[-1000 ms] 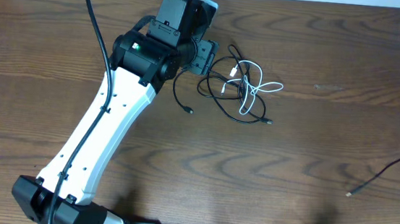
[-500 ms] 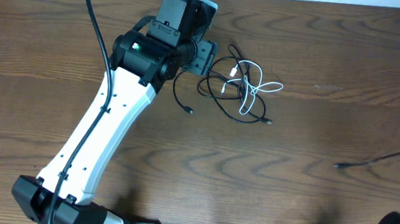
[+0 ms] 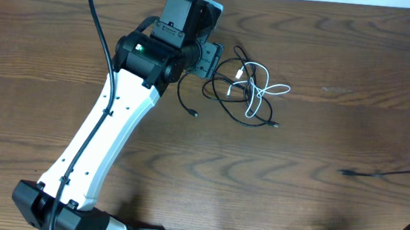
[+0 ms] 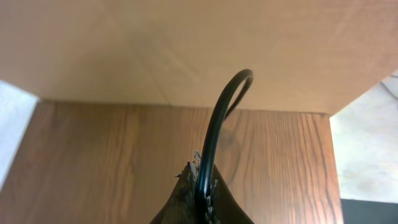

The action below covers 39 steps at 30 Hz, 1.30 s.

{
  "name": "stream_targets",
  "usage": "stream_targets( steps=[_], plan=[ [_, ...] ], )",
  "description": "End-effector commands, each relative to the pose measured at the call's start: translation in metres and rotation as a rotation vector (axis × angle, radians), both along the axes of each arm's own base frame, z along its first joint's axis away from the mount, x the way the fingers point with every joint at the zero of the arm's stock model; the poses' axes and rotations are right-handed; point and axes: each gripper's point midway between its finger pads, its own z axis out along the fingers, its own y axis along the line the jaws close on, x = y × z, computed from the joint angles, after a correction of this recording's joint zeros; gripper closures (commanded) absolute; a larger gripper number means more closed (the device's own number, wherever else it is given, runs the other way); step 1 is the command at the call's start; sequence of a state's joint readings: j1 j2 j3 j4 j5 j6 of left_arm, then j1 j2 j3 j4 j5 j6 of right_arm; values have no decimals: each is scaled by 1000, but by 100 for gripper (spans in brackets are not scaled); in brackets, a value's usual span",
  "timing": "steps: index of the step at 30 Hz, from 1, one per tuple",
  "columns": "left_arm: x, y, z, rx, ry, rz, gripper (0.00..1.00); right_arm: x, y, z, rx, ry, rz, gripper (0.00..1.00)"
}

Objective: Untangle cables

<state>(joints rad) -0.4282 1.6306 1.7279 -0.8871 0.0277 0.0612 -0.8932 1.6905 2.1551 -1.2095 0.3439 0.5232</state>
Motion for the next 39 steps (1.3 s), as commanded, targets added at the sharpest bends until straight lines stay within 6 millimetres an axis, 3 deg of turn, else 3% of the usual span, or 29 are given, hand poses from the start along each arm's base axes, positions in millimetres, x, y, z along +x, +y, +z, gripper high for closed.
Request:
stream_targets(
  steps=[1,12,17,26,32,39],
  plan=[
    [0,-1,-8,15,17,-17,31,2,-14,3,11,-86,44,99],
    [-1,-1,-8,16,20,-17,31,41,-65,-29,-9,-64,179,99],
    [-2,0,-10,19,28,-17,31,65,-78,-15,-122,-55,261,99],
    [-4,1,-11,19,36,-13,30,123,-66,32,-340,-95,423,99],
    [-4,0,-11,15,37,-8,30,145,-48,35,-328,-156,539,99],
    [-4,1,-11,8,40,1,30,154,-27,12,-203,-183,633,99]
  ],
)
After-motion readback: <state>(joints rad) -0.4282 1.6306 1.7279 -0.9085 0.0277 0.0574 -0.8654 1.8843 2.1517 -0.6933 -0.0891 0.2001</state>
